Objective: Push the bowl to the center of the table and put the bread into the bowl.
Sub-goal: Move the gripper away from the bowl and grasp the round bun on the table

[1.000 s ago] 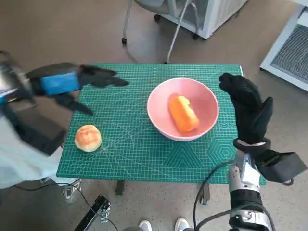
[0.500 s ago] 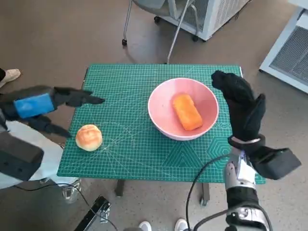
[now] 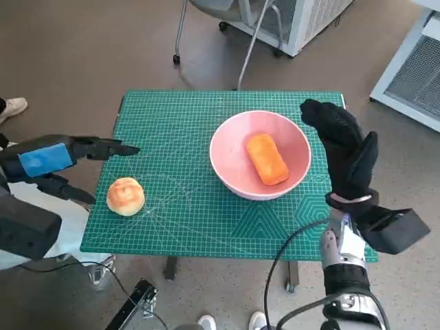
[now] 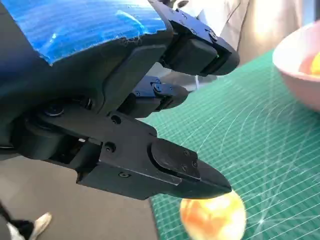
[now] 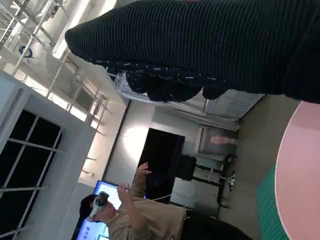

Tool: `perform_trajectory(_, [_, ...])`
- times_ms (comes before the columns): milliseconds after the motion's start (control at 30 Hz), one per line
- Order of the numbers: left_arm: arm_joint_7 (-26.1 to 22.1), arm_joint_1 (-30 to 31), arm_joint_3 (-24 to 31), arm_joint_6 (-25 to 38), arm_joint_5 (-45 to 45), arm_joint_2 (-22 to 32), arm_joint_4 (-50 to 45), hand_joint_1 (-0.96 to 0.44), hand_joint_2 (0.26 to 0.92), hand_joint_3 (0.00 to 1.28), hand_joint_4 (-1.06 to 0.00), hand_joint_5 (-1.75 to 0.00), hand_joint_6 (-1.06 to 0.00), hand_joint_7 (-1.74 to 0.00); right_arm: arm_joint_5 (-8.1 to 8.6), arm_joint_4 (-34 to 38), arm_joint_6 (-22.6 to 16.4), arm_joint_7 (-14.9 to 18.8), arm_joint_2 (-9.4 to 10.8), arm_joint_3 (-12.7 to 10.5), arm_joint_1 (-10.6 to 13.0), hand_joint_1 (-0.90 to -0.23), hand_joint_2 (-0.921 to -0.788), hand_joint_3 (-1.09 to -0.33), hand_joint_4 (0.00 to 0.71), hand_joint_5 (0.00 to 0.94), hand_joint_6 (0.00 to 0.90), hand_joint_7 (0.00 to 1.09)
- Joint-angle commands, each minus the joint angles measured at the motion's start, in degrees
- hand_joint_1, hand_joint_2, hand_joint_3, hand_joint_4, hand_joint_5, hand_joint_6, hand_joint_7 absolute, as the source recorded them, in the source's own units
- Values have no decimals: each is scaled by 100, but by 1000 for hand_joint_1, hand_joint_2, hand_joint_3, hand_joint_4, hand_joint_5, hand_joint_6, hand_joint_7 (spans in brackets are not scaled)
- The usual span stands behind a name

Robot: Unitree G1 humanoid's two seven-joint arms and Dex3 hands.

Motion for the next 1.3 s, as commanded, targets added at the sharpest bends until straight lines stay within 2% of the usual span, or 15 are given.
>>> perform_trajectory(33, [121,-63,-185,-46,230,-153,318,-85,774,4,-309,-1,-425,-45,33,63,115,96,-57,-7,40,-653,-921,-761,375,2,49,725])
perform_trajectory(500, [537,-280,-682,-89,928,-501,1217,-58,779,3,-299,0,-409,-15,73,-122,240,141,-116,-46,149,-659,-921,-758,377,3,47,732])
perform_trajectory(767, [953,-401,-1173,-163,1584,-725,1597,-36,779,2,-291,0,-392,-2,58,-136,251,120,-134,-55,190,-659,-921,-751,379,4,51,728])
perform_trajectory(1067, [1264,-582,-1715,34,2251,-1014,1993,-31,783,4,-281,0,-392,-1,57,-282,296,72,-140,-52,285,-659,-921,-746,380,4,56,720])
perform_trajectory(1233, [1456,-627,-2024,299,2601,-1194,2186,-9,788,5,-297,-7,-422,-14,95,-313,330,74,-149,-84,322,-661,-921,-741,381,4,60,713])
perform_trajectory(1300, [1572,-633,-2160,382,2742,-1262,2264,-5,805,12,-341,-19,-467,-29,105,-275,317,81,-158,-106,323,-662,-921,-735,382,4,70,698])
